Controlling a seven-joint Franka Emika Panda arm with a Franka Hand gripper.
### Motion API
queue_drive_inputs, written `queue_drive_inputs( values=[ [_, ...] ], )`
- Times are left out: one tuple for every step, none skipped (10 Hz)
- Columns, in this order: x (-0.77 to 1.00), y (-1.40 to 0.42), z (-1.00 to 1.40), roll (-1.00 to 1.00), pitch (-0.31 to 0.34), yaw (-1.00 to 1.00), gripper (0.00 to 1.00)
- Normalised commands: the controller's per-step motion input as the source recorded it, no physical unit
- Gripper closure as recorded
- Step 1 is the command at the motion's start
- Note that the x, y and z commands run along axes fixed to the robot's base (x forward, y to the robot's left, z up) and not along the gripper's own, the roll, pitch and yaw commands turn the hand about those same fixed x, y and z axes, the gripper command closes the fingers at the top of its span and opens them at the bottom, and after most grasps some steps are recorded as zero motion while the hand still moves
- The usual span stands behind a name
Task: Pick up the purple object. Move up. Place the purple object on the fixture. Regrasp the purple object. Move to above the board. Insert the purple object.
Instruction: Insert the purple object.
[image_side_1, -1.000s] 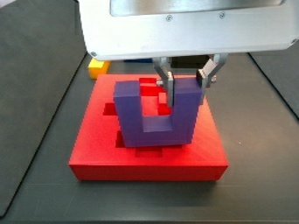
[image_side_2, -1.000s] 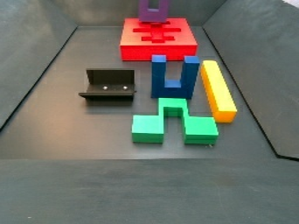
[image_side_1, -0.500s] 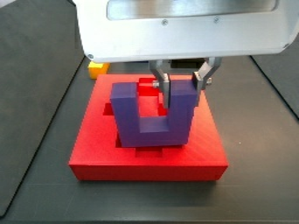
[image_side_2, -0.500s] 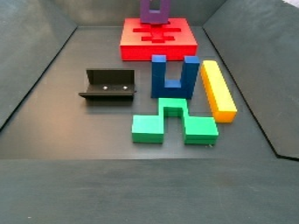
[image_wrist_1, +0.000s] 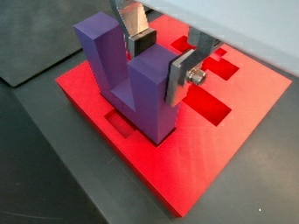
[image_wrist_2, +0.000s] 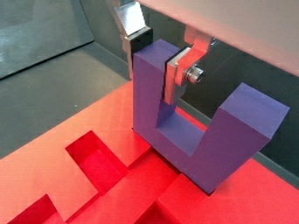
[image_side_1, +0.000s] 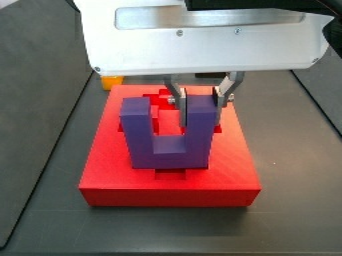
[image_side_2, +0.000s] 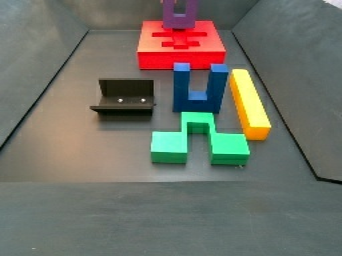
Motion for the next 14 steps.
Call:
queue_drive_inputs(
  values=[
    [0.00, -0.15, -0.03, -0.01, 0.000, 0.00, 1.00],
    [0.00, -0.03, -0.23, 0.02, 0.000, 0.00, 1.00],
    [0.06, 0.00, -0.33, 0.08, 0.003, 0.00, 1.00],
    [0.09, 0.00, -0.30, 0.09, 0.004, 0.00, 1.00],
    [0.15, 0.00, -0.30, 0.09, 0.016, 0.00, 1.00],
    [0.16, 0.00, -0.39, 0.08, 0.004, 0.00, 1.00],
    [0.14, 0.00, -0.51, 0.07, 0.000, 0.00, 1.00],
    [0.11, 0.00, -0.61, 0.07, 0.000, 0.00, 1.00],
    [0.09, 0.00, -0.69, 0.05, 0.000, 0.00, 1.00],
    [0.04, -0.03, -0.73, 0.05, 0.000, 0.00, 1.00],
    [0.00, 0.00, -0.71, 0.04, 0.000, 0.00, 1.00],
    [0.00, 0.00, -0.66, 0.03, 0.000, 0.00, 1.00],
    [0.00, -0.04, -0.11, 0.07, 0.000, 0.00, 1.00],
    [0.00, 0.00, 0.00, 0.00, 0.000, 0.00, 1.00]
  ],
)
